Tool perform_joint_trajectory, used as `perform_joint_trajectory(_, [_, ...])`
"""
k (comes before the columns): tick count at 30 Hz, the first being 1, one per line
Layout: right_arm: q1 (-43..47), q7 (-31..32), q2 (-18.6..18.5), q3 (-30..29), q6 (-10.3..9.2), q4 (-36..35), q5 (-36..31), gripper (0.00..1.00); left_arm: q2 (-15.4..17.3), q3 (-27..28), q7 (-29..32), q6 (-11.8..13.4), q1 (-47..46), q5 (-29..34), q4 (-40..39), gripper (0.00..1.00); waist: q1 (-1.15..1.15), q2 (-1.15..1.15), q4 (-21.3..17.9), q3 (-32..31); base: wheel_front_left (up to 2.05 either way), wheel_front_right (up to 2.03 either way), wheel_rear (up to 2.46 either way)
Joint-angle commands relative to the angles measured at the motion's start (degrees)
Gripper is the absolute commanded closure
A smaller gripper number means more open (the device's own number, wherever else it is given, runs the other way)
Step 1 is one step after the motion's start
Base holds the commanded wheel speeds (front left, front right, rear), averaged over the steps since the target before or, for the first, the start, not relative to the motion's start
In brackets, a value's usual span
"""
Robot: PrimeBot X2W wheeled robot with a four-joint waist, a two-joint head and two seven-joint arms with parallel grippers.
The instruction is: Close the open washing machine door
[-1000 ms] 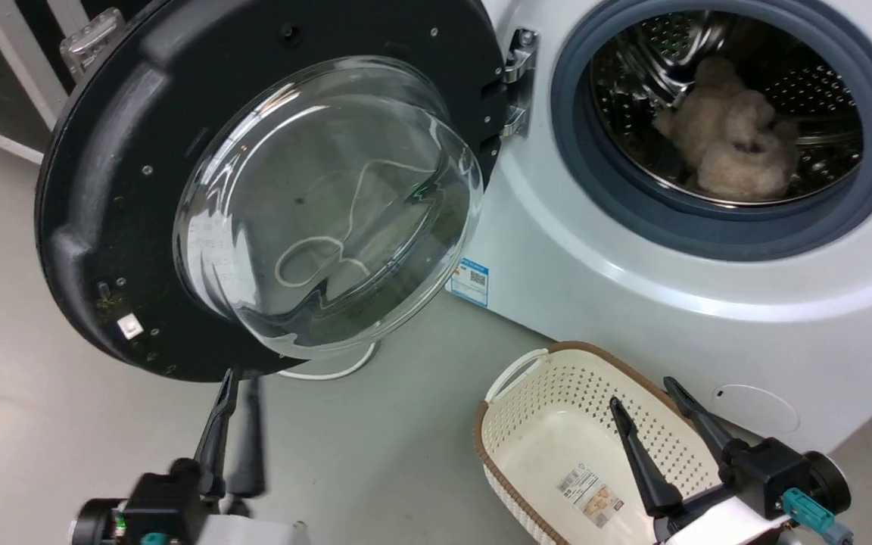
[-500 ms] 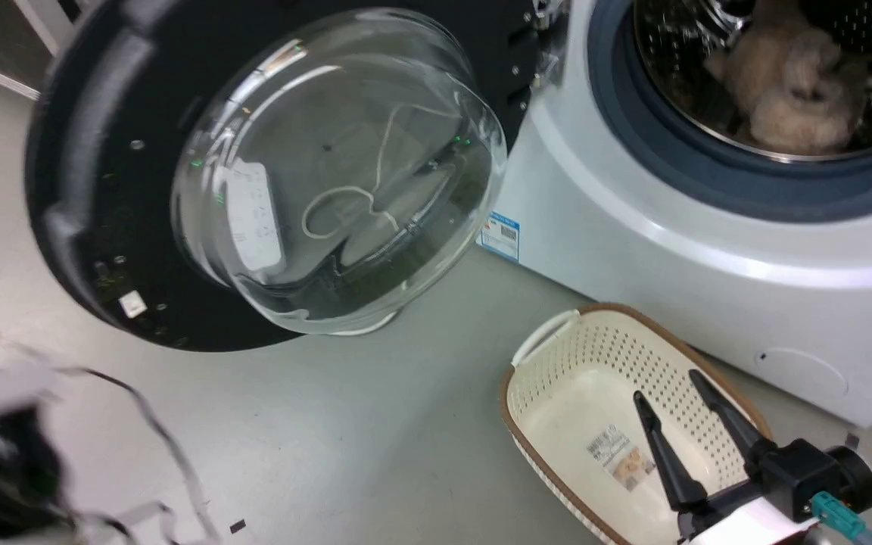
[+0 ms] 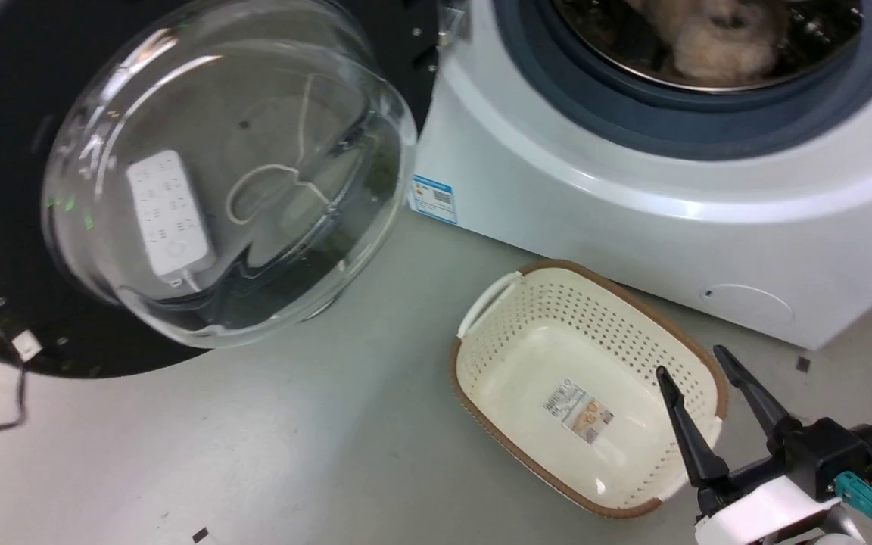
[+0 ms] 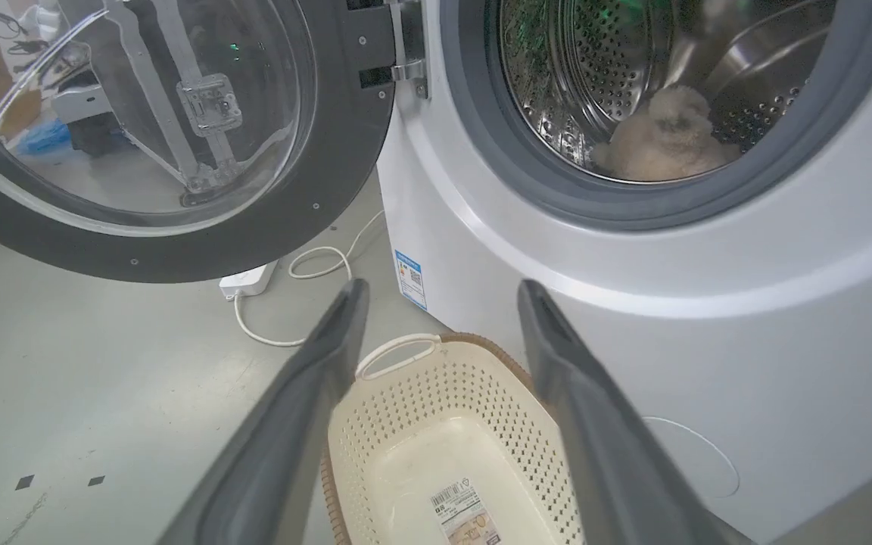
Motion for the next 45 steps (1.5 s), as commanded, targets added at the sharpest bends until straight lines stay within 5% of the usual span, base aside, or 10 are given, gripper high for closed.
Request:
perform_joint_trajectory(1, [-0.8, -0.2, -0.4, 0.1, 0.05, 0.0, 0.4, 0.00, 0.6, 0.1, 2.1, 0.6, -0.8, -1.0, 1.2, 1.00, -0.01, 0.00, -0.8, 0.3, 0.00, 0.00, 0.00])
perform_joint_trajectory(15, [-0.3, -0.2, 1.5, -0.2, 0.05, 1.6, 0.4, 0.00, 1.8, -2.7, 19.1, -2.2, 3.8, -7.9, 2.5, 1.00, -0.01, 0.00, -0.9, -3.3, 0.00, 0.00, 0.00])
perform_joint_trajectory(22, [0.6, -0.2, 3.3, -1.1, 0.05, 2.7, 0.1, 0.00, -2.2, -5.5, 27.0, -4.1, 10.5, -11.4, -4.2, 1.00, -0.01, 0.00, -0.2, -6.8, 0.00, 0.00, 0.00])
perform_joint_trajectory(31, [2.2, -0.2, 5.0, -4.1, 0.05, 3.3, -1.0, 0.00, -12.6, -11.0, 31.1, -5.8, 22.5, -13.6, -17.3, 1.00, -0.01, 0.00, -1.2, -10.2, 0.00, 0.00, 0.00])
perform_joint_trajectory(38, [2.3, -0.2, 5.4, -4.9, 0.05, 3.7, -2.0, 0.00, -17.4, -20.1, 31.9, -6.2, 31.5, -20.4, -23.0, 1.00, -0.01, 0.00, -4.6, -10.6, 0.00, 0.00, 0.00])
perform_joint_trajectory(44, [1.5, -0.2, 4.3, -4.3, 0.05, 3.9, -2.1, 0.00, -17.5, -34.1, 22.5, -8.0, 35.2, -26.8, -23.2, 1.00, -0.01, 0.00, -10.2, -8.7, 0.00, 0.00, 0.00])
perform_joint_trajectory(45, [0.9, -0.2, 3.7, -3.7, 0.05, 4.1, -2.0, 0.00, -17.5, -40.0, 18.2, -9.5, 34.1, -29.1, -21.6, 1.00, -0.01, 0.00, -14.1, -7.7, 0.00, 0.00, 0.00])
